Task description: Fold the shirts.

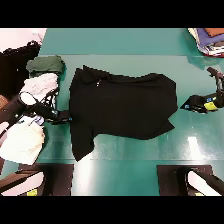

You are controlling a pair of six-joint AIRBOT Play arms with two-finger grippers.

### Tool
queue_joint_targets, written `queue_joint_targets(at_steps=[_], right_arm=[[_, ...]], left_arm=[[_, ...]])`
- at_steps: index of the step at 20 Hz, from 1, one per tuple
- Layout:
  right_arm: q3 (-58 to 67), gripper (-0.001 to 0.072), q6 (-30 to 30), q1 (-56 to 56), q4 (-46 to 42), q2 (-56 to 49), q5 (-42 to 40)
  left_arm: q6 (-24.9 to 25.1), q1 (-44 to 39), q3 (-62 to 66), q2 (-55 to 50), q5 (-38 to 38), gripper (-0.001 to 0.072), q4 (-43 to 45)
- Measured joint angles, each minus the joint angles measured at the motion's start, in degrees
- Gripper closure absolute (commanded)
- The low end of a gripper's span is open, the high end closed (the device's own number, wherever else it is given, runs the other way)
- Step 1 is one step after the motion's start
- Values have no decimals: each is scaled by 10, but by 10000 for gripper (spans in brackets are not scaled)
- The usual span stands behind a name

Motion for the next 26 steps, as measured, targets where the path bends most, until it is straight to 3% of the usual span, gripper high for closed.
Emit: queue_joint_targets(at_steps=[1,2,10,15,18,19,21,26], right_arm=[[-7,329,0,-1,0,6,0],[-15,328,0,-3,0,11,0],[-165,325,1,-91,9,30,-6],[-240,337,-21,-101,80,-21,-72],[-239,452,-28,-70,102,-60,-113],[-233,593,-29,-58,106,-71,-124],[-221,699,-30,-35,108,-89,-141],[-172,699,-32,1,99,-64,-148]], left_arm=[[4,-7,-8,0,15,507,-11],[8,-14,-14,0,25,680,-14],[16,-25,28,2,17,680,-35],[17,-26,43,2,9,679,-38],[17,-26,45,2,7,679,-38],[17,-26,46,2,7,680,-38],[17,-26,46,5,4,681,-37],[10,-26,82,70,-19,680,0]])
